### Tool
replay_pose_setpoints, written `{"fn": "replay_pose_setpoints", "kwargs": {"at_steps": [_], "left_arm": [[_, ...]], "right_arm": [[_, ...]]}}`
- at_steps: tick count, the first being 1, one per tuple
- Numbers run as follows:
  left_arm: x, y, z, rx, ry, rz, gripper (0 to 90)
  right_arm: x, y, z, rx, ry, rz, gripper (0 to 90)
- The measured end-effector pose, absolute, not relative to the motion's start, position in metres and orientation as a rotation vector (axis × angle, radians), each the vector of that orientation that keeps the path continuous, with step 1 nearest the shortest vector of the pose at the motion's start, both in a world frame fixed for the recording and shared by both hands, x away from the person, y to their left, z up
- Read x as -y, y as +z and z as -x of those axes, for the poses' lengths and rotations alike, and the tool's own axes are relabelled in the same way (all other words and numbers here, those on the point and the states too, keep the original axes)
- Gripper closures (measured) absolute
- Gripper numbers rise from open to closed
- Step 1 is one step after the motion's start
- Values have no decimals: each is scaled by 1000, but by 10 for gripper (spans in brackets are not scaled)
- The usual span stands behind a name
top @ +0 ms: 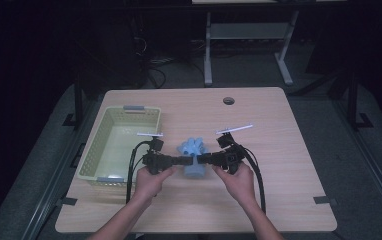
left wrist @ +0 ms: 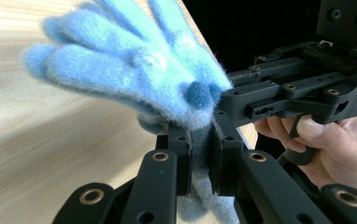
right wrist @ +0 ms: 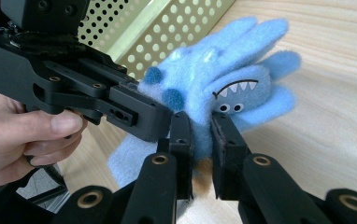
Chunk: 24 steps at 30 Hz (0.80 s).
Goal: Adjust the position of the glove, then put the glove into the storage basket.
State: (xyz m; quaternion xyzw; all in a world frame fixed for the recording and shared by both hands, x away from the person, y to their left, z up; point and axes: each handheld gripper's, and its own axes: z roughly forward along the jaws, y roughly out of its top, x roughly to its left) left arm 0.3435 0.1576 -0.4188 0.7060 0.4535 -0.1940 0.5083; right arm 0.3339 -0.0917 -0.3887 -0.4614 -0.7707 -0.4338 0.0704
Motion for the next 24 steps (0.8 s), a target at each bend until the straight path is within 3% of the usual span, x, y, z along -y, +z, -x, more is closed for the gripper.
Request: {"fn": "replay_pose_setpoints", "kwargs": {"at_steps": [24], "left_arm": [[-178, -404, -346, -1100, -443, -1691, 811]], "right_arm": [[72, -374, -341, 2344, -1308, 1350, 801]]}}
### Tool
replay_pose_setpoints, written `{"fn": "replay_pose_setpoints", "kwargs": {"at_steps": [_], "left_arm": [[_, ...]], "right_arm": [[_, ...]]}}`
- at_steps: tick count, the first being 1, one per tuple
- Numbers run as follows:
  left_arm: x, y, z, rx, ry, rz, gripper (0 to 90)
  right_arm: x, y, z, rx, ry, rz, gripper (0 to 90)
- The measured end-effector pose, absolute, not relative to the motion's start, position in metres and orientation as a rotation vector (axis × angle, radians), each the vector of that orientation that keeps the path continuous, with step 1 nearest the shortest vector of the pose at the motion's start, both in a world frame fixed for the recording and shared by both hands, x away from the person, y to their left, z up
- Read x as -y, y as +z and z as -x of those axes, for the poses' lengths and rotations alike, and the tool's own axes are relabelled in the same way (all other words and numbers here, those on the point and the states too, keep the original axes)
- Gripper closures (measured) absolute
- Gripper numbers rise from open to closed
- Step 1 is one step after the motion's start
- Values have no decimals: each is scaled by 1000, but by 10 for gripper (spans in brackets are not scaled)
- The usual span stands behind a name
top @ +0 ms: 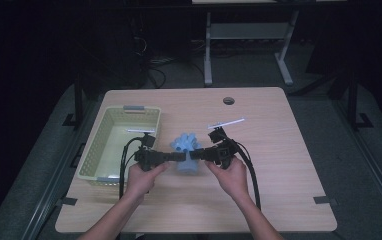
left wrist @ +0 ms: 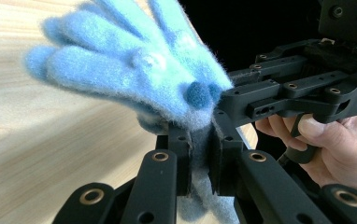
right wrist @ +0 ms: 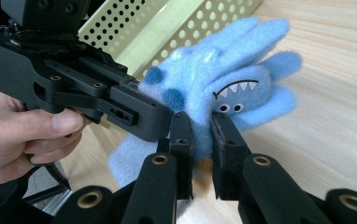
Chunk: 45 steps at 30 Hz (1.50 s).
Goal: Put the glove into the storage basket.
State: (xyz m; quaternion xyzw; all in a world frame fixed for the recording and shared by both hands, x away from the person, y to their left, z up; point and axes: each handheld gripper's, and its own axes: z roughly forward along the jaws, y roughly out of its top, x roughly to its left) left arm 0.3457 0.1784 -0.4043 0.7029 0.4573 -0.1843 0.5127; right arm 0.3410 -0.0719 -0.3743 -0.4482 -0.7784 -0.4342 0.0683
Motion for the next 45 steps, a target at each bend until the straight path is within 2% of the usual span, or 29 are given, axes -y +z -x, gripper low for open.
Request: {"fn": "replay_pose_setpoints", "kwargs": {"at_steps": [45], "left_arm": [[-231, -375, -354, -1099, -390, -1664, 811]], "right_arm": [[24, -347, -362, 2375, -1360, 1232, 798]]}}
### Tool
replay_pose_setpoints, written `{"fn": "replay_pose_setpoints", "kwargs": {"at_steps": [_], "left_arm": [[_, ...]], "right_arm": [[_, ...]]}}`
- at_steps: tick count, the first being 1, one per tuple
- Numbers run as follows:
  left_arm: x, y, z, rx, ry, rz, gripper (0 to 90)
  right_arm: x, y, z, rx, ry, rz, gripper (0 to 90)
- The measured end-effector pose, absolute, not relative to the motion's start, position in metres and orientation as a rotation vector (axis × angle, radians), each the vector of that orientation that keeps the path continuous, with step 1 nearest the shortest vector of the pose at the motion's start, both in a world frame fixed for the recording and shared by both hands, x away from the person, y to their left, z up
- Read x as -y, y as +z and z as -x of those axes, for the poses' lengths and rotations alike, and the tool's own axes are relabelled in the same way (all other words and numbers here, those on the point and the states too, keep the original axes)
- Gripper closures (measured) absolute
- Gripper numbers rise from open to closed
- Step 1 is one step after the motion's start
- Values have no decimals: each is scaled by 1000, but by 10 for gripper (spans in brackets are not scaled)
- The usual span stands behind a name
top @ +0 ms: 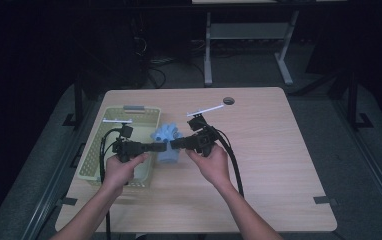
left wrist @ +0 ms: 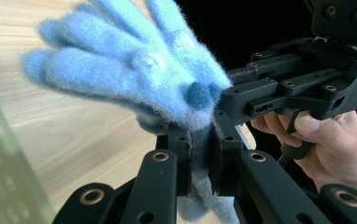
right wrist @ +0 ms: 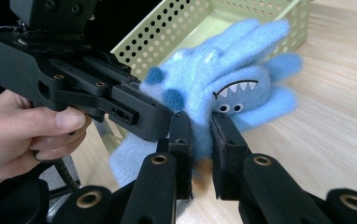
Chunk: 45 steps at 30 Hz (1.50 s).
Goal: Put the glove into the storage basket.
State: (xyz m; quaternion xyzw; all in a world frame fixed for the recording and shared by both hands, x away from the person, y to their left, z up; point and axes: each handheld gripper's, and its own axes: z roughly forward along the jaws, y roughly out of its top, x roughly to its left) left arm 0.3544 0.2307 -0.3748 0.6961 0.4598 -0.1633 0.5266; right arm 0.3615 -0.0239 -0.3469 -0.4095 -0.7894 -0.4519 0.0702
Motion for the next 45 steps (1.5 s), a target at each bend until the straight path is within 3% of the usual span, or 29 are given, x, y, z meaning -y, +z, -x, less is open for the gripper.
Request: {"fn": "replay_pose_setpoints", "kwargs": {"at_steps": [45], "left_arm": [[-304, -369, -359, -1178, -355, -1676, 812]], "right_arm": [[-51, -350, -384, 2366, -1316, 1139, 775]]}}
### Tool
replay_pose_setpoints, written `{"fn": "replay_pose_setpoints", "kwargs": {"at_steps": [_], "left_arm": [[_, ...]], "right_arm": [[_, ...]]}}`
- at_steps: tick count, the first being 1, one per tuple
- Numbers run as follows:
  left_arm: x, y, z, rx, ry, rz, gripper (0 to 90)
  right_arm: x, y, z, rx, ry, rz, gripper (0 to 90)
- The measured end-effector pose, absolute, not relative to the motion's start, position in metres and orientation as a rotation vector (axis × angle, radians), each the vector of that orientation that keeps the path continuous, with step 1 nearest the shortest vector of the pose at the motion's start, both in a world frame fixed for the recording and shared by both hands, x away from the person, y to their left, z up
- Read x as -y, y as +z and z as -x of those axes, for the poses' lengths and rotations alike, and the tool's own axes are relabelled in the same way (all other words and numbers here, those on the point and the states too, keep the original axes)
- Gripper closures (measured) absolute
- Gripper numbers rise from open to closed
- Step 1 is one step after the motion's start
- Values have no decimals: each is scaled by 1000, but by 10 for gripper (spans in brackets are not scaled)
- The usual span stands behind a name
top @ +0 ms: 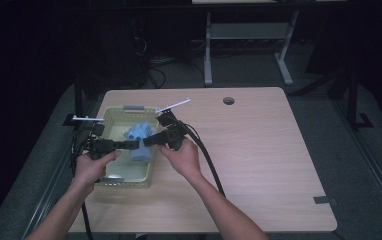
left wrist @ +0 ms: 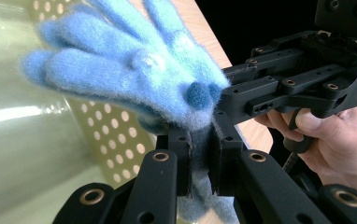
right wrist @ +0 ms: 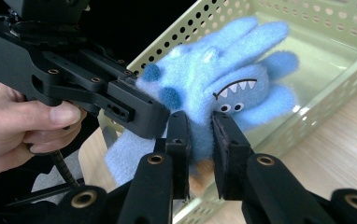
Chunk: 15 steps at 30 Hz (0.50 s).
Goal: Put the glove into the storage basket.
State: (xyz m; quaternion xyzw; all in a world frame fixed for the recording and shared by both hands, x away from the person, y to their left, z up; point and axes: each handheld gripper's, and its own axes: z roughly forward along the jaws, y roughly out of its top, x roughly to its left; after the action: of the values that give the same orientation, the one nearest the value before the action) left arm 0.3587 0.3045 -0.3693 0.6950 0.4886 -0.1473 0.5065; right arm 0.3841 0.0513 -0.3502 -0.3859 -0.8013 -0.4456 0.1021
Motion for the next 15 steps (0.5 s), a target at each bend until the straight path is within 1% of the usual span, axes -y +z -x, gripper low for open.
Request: {"fn": "replay_pose_setpoints", "kwargs": {"at_steps": [15], "left_arm": [[-324, -373, -362, -1223, -329, -1696, 816]], "right_arm": [[-58, -356, -395, 2355, -1296, 1171, 760]]}}
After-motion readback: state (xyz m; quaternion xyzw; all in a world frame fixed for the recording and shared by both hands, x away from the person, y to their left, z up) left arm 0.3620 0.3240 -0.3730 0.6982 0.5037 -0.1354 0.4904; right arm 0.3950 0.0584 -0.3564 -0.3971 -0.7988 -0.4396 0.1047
